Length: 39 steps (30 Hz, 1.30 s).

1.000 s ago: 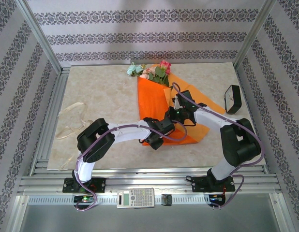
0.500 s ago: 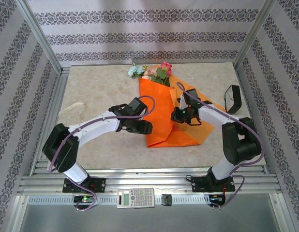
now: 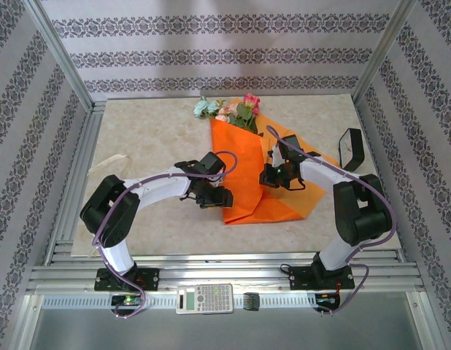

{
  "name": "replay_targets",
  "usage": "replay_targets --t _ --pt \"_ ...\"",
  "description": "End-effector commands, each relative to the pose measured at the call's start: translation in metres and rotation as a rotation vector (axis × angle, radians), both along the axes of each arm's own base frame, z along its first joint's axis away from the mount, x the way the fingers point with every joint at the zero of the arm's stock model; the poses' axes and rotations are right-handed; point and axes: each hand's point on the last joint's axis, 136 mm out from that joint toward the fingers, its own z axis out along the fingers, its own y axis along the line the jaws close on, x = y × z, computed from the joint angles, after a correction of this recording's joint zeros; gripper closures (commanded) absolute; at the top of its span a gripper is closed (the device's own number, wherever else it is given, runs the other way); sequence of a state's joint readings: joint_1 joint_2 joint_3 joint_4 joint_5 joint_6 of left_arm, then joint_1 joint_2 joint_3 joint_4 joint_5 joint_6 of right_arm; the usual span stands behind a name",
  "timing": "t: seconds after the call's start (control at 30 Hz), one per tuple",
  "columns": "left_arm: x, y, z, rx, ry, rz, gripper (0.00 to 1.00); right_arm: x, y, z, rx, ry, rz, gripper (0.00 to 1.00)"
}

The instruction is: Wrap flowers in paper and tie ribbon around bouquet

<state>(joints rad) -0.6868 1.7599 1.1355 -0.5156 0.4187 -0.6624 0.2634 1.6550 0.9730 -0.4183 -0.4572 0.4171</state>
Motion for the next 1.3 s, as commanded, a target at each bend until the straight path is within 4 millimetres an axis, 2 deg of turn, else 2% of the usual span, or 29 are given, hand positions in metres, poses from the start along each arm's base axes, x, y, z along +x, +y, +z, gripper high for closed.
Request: replay_targets --t 0.0,0.2,0.37,0.47,0.5,0.53,0.57,0.63,0.7,0.93,1.03,1.13,1.27 --pt "0.003 -0.007 -0.008 -0.019 0.018 0.02 0.44 -0.008 -0.002 -0.001 -0.003 0.021 0.027 1.0" --pt "0.011 -0.012 -0.014 -0.01 0.014 0.018 0.46 -0.018 -0.004 0.0 0.004 0.031 0.012 1.0" --pt "0.016 -0.01 -0.024 0.05 0.023 -0.003 0.66 -0.023 -0.01 -0.01 -0.025 0.052 -0.003 1.0" --pt "0.014 -0.006 -0.032 0.074 0.036 -0.015 0.72 -0.025 -0.008 -0.011 -0.006 0.08 -0.013 1.0" --pt "0.013 -0.006 -0.034 0.075 0.042 -0.018 0.72 -0.026 -0.007 -0.009 0.002 0.089 -0.021 0.91" --pt "0.012 -0.006 -0.037 0.075 0.049 -0.02 0.72 -0.028 -0.008 -0.008 0.002 0.105 -0.041 0.75" --pt "0.011 -0.006 -0.038 0.076 0.052 -0.022 0.73 -0.03 -0.009 -0.005 0.004 0.117 -0.068 0.64" --pt "0.011 -0.007 -0.039 0.071 0.053 -0.024 0.73 -0.037 -0.011 0.002 0.018 0.128 -0.122 0.53" --pt "0.011 -0.007 -0.04 0.069 0.056 -0.025 0.74 -0.047 -0.01 0.009 0.043 0.145 -0.185 0.49" --pt "0.011 -0.009 -0.038 0.062 0.054 -0.035 0.74 -0.095 0.012 0.008 0.098 0.232 -0.329 0.52" --pt "0.011 -0.011 -0.034 0.058 0.05 -0.043 0.73 -0.109 0.005 0.001 0.092 0.239 -0.419 0.65" --pt "0.011 -0.012 -0.017 0.081 0.001 -0.087 0.66 -0.113 -0.008 -0.013 0.12 0.236 -0.532 0.76" --pt "-0.002 -0.015 0.015 0.137 -0.087 -0.213 0.55 -0.107 -0.017 -0.026 0.141 0.272 -0.56 0.79"
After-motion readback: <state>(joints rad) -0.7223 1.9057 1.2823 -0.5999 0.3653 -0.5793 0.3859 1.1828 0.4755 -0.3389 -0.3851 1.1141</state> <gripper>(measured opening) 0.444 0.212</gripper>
